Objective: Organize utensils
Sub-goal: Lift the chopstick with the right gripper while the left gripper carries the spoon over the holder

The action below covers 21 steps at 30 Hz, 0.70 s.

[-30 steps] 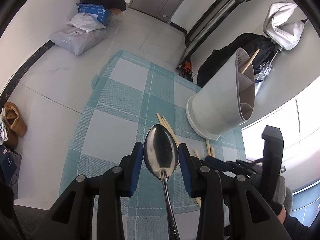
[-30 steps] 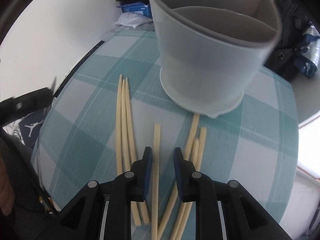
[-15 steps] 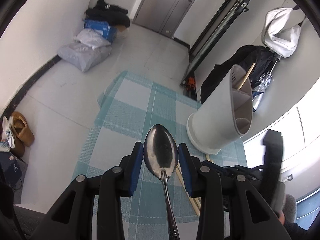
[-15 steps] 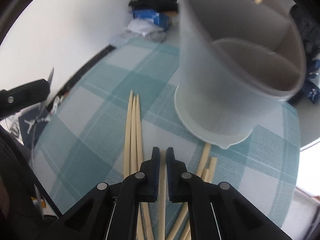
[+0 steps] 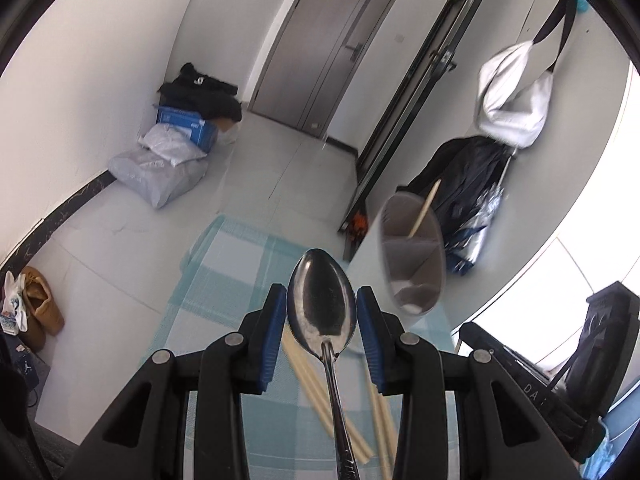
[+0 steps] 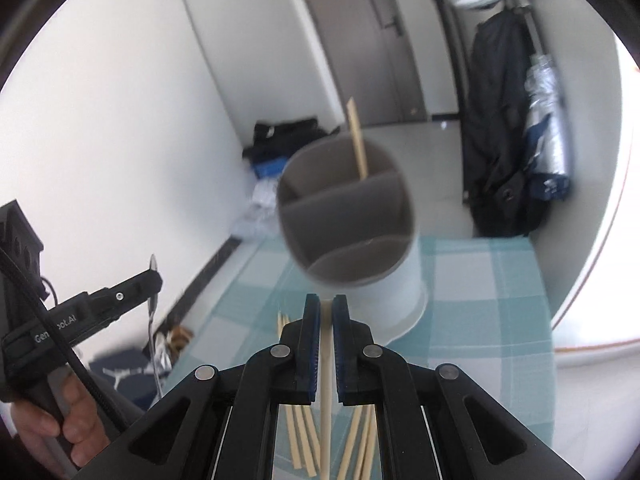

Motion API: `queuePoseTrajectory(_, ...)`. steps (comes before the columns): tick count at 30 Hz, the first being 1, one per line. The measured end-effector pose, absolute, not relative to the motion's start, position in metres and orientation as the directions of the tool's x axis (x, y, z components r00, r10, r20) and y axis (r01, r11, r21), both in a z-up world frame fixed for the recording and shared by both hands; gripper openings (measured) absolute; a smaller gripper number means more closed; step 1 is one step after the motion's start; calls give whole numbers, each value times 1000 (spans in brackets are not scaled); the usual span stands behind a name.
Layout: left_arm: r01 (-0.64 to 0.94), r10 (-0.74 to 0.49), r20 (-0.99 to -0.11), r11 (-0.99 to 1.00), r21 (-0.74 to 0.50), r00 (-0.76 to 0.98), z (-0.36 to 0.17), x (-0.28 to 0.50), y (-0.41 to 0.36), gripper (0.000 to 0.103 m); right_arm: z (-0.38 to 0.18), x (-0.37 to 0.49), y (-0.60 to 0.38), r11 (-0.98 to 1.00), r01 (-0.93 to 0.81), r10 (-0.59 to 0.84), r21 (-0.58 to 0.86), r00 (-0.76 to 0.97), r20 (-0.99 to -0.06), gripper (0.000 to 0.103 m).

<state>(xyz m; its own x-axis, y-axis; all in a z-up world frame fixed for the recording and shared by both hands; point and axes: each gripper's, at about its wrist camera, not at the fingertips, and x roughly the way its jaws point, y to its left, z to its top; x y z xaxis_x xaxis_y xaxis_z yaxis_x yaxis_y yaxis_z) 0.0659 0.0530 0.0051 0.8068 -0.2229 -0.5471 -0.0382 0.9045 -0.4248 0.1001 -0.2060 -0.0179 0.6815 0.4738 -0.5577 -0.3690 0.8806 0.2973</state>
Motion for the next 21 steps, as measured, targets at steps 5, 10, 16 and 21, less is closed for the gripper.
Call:
queuePoseTrajectory(5, -26, -206, -492, 905, -424, 846, 27, 63, 46, 31, -1, 99, -212, 866, -364, 496, 343, 714, -493, 5)
queuePoseTrajectory(10, -29, -187, -446, 901, -434, 875, 51, 74, 41, 31, 14, 104, -214, 860, -376, 503, 343, 736, -454, 5)
queuePoseTrajectory(16, -38, -154, -400, 901, -433, 903, 75, 92, 37, 31, 41, 107, -220, 848, -392, 518, 357, 757, -398, 5)
queuePoseTrajectory(21, -33, -137, -354, 900, -434, 925, 92, 111, 33, 31, 74, 120, -222, 847, -416, 519, 330, 780, -350, 5)
